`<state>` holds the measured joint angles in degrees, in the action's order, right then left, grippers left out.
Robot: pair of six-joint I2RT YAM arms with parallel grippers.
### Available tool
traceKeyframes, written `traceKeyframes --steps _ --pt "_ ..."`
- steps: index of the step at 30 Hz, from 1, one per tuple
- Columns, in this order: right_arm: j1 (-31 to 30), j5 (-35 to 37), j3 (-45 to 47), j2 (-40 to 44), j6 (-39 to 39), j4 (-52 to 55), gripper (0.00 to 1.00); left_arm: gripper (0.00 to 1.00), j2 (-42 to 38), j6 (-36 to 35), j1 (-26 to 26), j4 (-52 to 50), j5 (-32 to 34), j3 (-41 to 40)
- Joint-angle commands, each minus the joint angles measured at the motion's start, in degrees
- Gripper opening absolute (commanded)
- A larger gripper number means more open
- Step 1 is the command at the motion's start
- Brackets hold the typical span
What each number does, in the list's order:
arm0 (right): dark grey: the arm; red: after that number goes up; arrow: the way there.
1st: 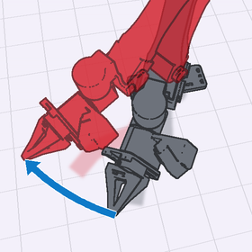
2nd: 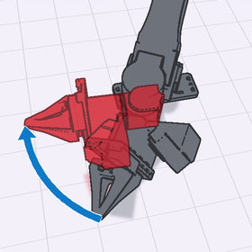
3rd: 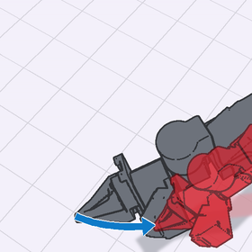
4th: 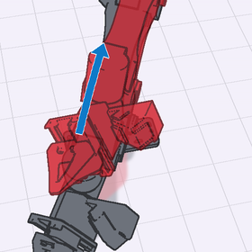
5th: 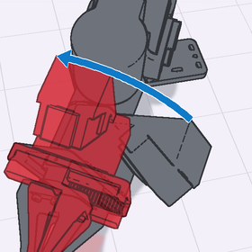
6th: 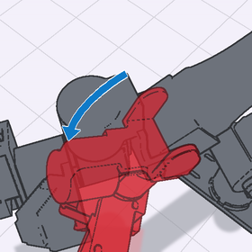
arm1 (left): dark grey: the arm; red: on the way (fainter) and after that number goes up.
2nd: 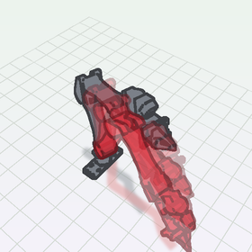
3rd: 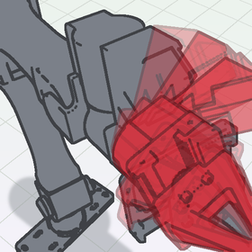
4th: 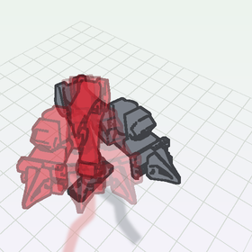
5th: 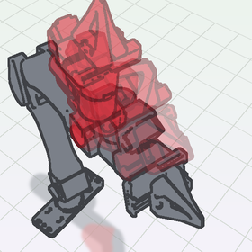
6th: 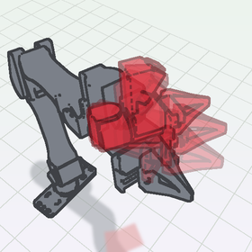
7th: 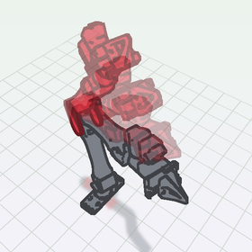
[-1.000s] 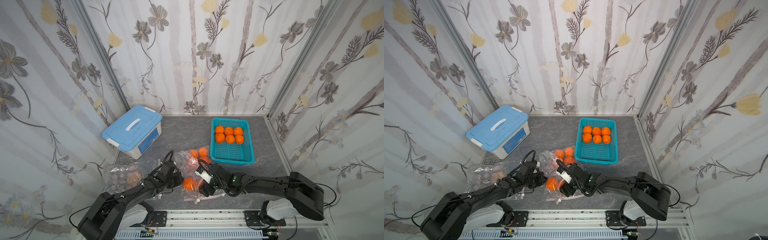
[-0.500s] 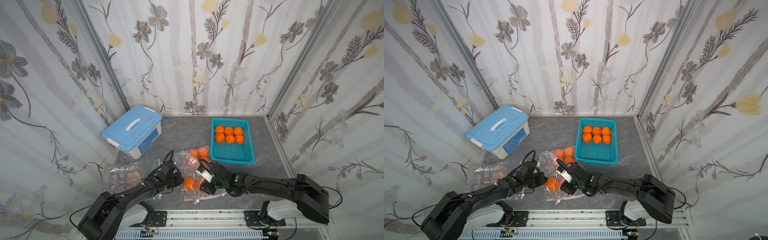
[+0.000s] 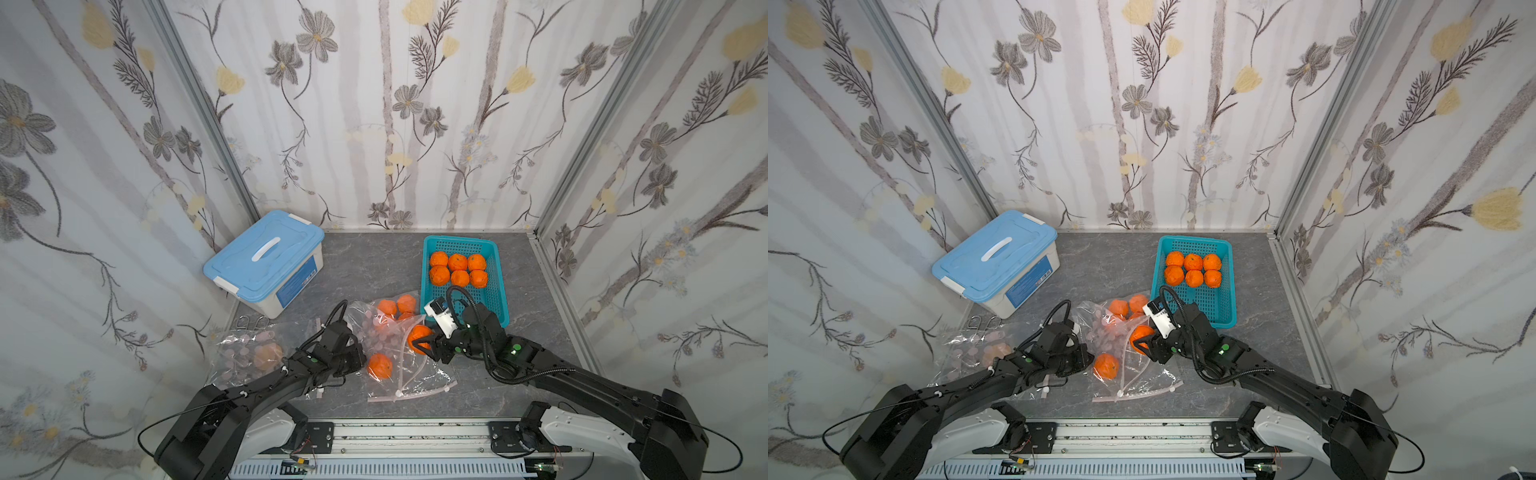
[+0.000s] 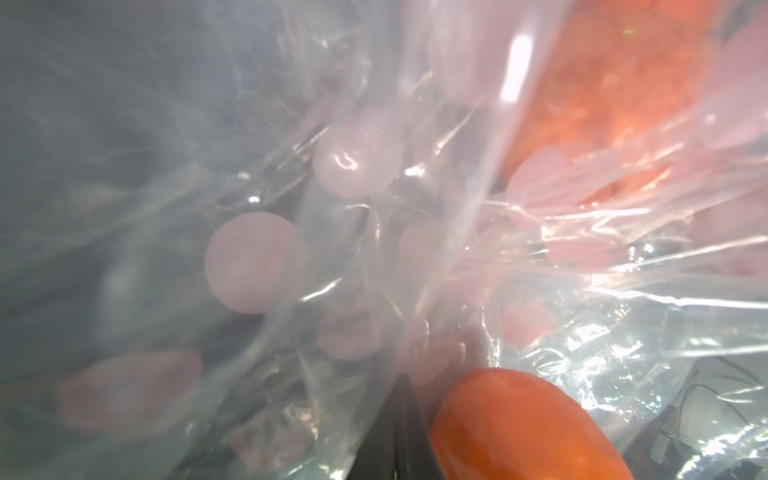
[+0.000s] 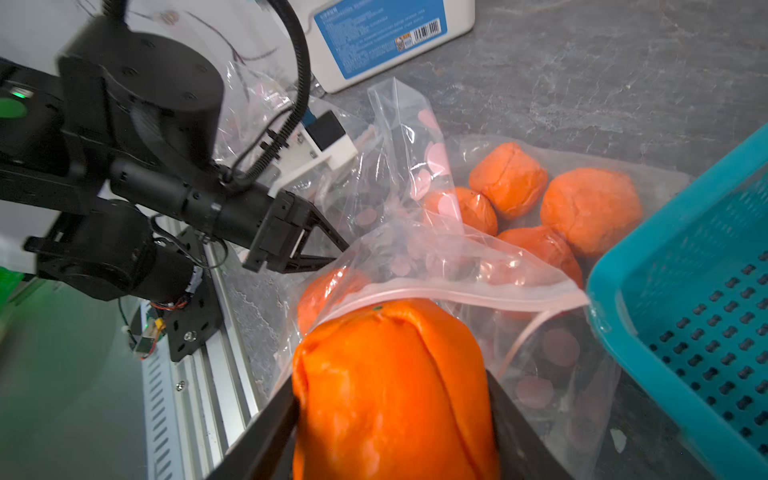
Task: Open the zip-top bag and take out the orange
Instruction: Pick up the orange from the zipper food storage bag, then place the orange in the basket.
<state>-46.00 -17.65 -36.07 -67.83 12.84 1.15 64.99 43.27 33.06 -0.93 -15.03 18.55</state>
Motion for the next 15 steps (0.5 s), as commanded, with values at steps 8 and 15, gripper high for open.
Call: traceKeyframes --steps 8,15 --pt "15.3 2.3 -2.1 3.1 6.9 -5.4 0.40 0.00 1.7 -1.3 0.0 0.9 0.7 1.1" --pt "25.3 6.8 -6.2 -14.2 13.4 -7.1 0.39 0.00 1.9 -1.3 0.0 1.4 0.7 1.0"
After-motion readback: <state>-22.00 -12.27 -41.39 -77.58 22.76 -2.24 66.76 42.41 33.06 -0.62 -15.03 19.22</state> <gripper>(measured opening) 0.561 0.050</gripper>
